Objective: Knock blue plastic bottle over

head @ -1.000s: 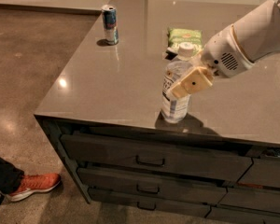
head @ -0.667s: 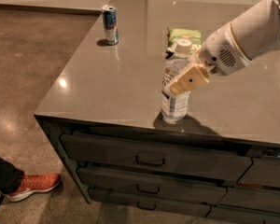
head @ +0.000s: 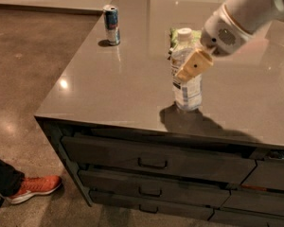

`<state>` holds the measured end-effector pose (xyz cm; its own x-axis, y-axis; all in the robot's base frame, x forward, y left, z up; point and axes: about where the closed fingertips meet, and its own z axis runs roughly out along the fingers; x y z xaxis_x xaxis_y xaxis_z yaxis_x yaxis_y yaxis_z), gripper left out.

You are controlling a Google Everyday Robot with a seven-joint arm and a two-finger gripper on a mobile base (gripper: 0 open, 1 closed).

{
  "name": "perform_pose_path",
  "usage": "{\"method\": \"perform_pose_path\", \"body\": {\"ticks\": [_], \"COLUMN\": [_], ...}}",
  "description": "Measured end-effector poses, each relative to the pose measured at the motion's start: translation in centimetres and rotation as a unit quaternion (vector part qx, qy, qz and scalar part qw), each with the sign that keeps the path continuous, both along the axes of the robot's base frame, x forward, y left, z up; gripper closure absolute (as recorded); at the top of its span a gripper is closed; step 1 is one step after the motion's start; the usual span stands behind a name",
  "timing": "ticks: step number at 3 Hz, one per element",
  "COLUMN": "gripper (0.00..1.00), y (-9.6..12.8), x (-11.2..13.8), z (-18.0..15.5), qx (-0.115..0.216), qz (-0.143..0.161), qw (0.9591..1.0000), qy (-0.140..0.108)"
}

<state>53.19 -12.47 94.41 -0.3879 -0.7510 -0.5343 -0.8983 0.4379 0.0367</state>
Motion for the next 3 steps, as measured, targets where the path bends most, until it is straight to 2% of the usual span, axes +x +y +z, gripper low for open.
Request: {"method": "perform_pose_path", "body": {"ticks": [1, 2, 3], "gripper": [1.0, 1.0, 1.0], "y": [-2.3, -3.9, -4.7], "x": [2.2, 4.3, 6.7], "z": [0.0, -0.1, -0.5], "qx": [-0.085, -0.149, -0.198], "qz": [0.003, 0.003, 0.006], "qw": [0.9961, 0.9884, 0.9797], "qy": [0.021, 0.03, 0.029]}}
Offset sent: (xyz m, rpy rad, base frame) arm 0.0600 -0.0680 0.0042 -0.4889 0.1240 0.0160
